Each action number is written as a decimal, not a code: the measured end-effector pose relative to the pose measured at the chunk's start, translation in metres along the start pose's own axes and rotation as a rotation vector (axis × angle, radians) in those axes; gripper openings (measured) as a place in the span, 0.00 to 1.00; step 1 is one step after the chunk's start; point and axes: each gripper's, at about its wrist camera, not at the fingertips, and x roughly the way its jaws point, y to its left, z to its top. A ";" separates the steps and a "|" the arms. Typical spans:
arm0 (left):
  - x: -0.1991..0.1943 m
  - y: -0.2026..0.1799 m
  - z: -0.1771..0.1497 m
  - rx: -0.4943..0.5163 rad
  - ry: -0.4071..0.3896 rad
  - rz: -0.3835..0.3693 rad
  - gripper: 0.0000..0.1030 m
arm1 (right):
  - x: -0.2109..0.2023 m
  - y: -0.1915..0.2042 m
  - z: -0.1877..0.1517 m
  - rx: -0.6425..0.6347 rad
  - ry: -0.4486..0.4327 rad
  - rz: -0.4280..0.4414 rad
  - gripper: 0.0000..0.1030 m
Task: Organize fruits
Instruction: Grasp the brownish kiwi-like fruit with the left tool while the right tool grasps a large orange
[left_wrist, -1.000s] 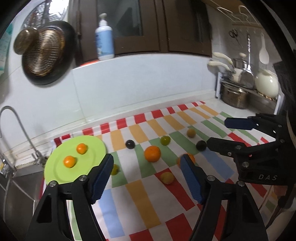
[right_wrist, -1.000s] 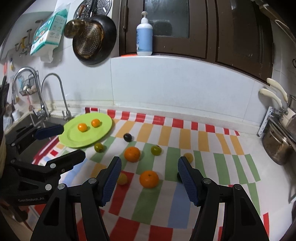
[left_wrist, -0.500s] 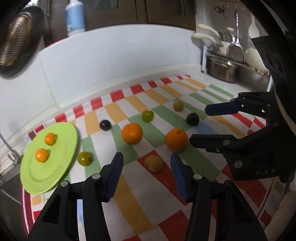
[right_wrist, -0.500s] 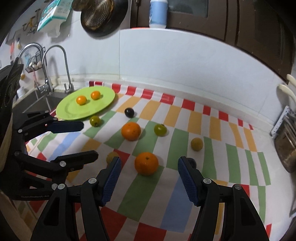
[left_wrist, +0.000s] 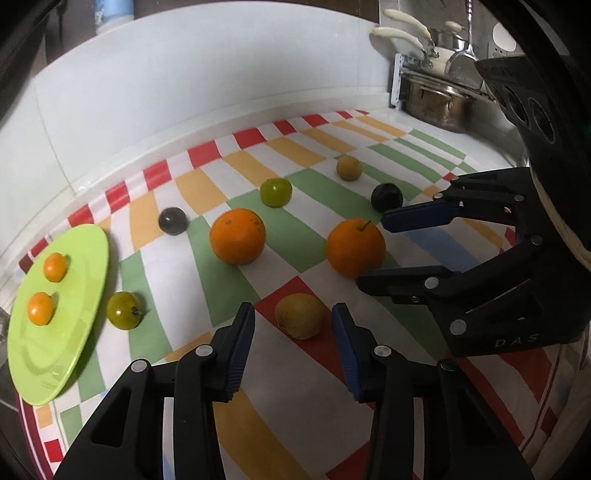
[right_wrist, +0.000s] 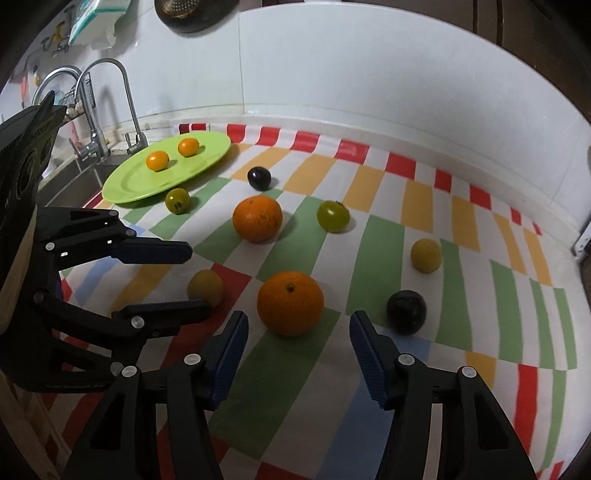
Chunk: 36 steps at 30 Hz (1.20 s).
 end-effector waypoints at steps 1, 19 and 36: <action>0.002 0.001 0.000 0.000 0.003 -0.002 0.38 | 0.003 0.000 0.000 -0.002 0.004 0.004 0.53; -0.009 0.015 0.002 -0.125 -0.017 0.024 0.28 | 0.008 0.002 0.003 0.041 -0.003 0.034 0.40; -0.081 0.041 0.002 -0.265 -0.154 0.148 0.28 | -0.041 0.035 0.033 0.039 -0.158 0.031 0.40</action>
